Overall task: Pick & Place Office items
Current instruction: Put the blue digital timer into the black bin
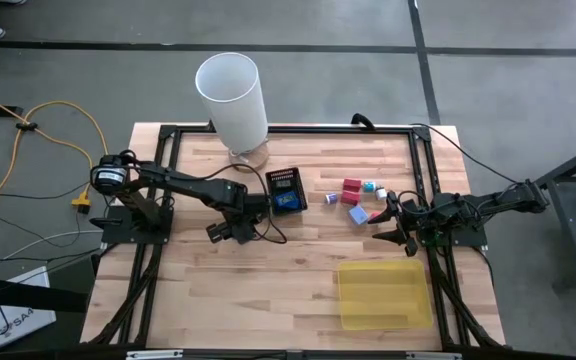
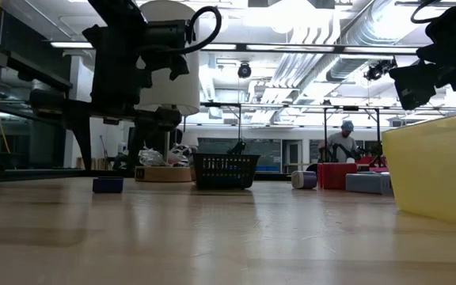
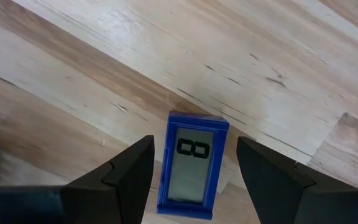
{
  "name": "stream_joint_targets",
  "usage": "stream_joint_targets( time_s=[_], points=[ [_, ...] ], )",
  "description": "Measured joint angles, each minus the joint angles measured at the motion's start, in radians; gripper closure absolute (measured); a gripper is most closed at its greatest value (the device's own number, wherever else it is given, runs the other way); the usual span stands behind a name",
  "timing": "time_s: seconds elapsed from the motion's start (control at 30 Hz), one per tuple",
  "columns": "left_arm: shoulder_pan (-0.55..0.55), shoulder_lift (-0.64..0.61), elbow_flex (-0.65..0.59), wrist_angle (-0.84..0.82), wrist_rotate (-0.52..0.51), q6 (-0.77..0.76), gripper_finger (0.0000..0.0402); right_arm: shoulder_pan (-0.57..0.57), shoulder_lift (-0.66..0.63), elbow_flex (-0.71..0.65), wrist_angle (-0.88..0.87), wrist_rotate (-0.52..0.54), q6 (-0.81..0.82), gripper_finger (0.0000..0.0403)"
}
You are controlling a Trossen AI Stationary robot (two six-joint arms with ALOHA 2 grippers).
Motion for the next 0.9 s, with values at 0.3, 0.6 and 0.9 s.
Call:
stream_joint_targets(
  time_s=[0.3, 0.6, 0.9],
  points=[
    [0.000, 0.000, -0.032, 0.031, -0.009, -0.015, 0.0179, 0.000, 0.000, 0.000, 0.000, 0.000, 0.000, 0.0213],
    [0.000, 0.000, -0.075, 0.082, -0.011, -0.015, 0.0179, 0.000, 0.000, 0.000, 0.000, 0.000, 0.000, 0.0213],
    [0.000, 0.000, -0.080, 0.089, -0.016, -0.014, 0.0179, 0.000, 0.000, 0.000, 0.000, 0.000, 0.000, 0.0213]
  ],
)
